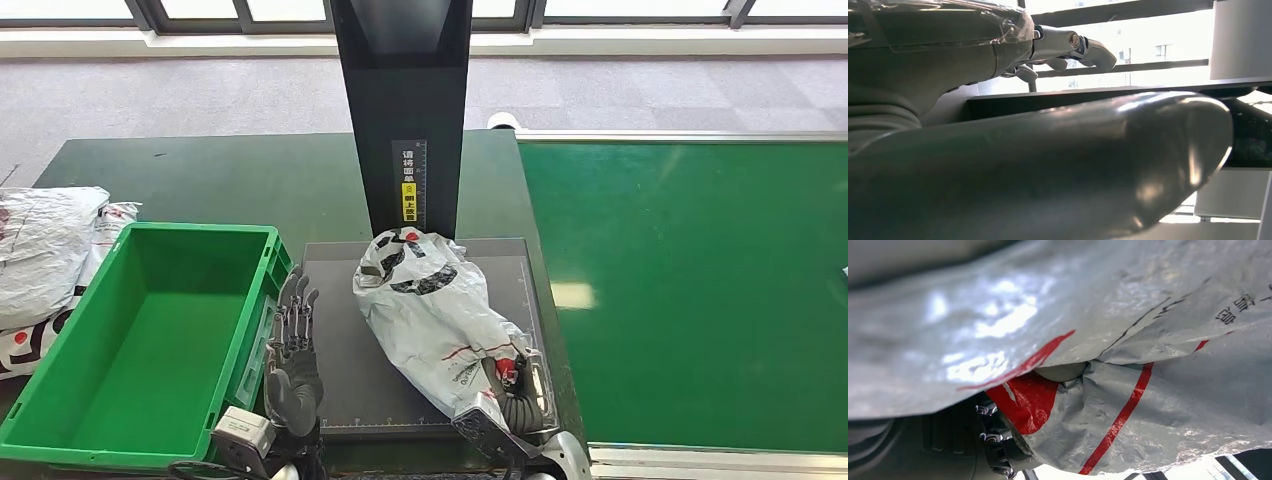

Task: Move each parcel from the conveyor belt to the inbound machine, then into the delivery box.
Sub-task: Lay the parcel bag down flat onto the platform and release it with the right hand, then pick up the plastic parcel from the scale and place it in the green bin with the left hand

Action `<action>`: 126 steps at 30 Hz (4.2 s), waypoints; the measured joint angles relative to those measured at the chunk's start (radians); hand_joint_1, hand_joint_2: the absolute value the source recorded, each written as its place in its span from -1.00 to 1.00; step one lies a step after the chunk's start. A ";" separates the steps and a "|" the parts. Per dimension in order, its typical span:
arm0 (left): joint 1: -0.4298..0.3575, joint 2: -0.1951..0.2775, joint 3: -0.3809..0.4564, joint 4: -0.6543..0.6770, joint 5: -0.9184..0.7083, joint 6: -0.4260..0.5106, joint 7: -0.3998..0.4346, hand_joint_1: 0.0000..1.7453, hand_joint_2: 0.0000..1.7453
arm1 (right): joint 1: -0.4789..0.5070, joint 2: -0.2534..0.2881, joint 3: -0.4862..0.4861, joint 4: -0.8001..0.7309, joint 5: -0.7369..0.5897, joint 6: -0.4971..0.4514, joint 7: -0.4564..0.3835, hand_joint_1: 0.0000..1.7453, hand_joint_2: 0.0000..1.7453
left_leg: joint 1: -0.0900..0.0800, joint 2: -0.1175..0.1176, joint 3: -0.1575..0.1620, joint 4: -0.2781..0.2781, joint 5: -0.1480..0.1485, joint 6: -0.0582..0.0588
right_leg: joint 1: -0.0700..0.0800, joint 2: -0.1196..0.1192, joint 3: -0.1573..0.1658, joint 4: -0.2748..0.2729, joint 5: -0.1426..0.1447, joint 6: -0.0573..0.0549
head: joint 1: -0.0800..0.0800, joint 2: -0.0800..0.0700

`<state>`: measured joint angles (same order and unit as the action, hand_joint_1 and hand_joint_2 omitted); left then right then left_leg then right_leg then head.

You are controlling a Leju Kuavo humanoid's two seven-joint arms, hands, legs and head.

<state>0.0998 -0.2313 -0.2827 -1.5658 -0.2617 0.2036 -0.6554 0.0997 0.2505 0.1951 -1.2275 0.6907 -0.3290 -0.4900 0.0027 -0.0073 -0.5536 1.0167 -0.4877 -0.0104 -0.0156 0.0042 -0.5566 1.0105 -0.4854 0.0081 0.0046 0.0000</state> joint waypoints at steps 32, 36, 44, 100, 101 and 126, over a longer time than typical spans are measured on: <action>-0.005 -0.003 0.003 -0.010 0.040 0.221 0.000 -1.00 -1.00 | 0.090 -0.054 0.026 -0.198 -0.103 0.101 -0.052 -1.00 1.00 | 0.000 0.000 -0.001 0.000 0.000 0.000 | 0.000 0.000 -0.001 0.000 0.000 0.000 | 0.000 0.000; -0.003 -0.010 0.017 -0.021 0.057 0.299 0.000 -1.00 -1.00 | 0.079 -0.054 0.009 -0.223 -0.128 0.127 -0.087 -1.00 1.00 | 0.000 0.000 -0.001 0.000 0.000 0.000 | 0.000 0.000 -0.001 0.000 0.000 0.000 | 0.000 0.000; -0.005 -0.015 0.028 -0.012 -0.061 0.348 0.027 -1.00 -1.00 | 0.092 -0.054 -0.017 -0.279 -0.129 0.125 -0.117 -1.00 1.00 | 0.000 0.000 -0.001 0.000 0.000 0.000 | 0.000 0.000 -0.002 0.000 0.001 -0.001 | 0.000 0.000; -0.264 -0.034 -0.135 0.595 -1.004 0.119 0.390 1.00 1.00 | 0.217 -0.150 -0.019 -0.629 -0.317 0.127 -0.211 -1.00 1.00 | 0.000 0.001 -0.001 0.000 0.000 0.000 | 0.000 0.001 -0.002 0.000 0.001 0.000 | 0.000 0.000; -0.264 -0.034 -0.135 0.596 -1.004 0.119 0.390 1.00 1.00 | 0.217 -0.150 -0.019 -0.630 -0.317 0.128 -0.211 -1.00 1.00 | 0.000 0.001 -0.001 0.000 0.000 0.000 | 0.000 0.001 -0.002 0.000 0.001 0.000 | 0.000 0.000; -0.203 -0.013 -0.135 0.385 -0.880 0.358 0.276 1.00 1.00 | 0.283 -0.161 -0.019 -0.691 -0.329 0.086 -0.211 -1.00 1.00 | 0.000 0.001 -0.003 0.000 0.000 0.000 | 0.000 0.000 -0.002 0.000 0.001 0.000 | 0.000 0.000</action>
<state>-0.1029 -0.2440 -0.4177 -1.1811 -1.1415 0.5613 -0.3799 0.3826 0.0893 0.1762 -1.9189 0.3615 -0.2433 -0.7008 0.0027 -0.0065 -0.5563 1.0167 -0.4876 -0.0106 -0.0155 0.0046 -0.5590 1.0105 -0.4844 0.0078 0.0046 0.0000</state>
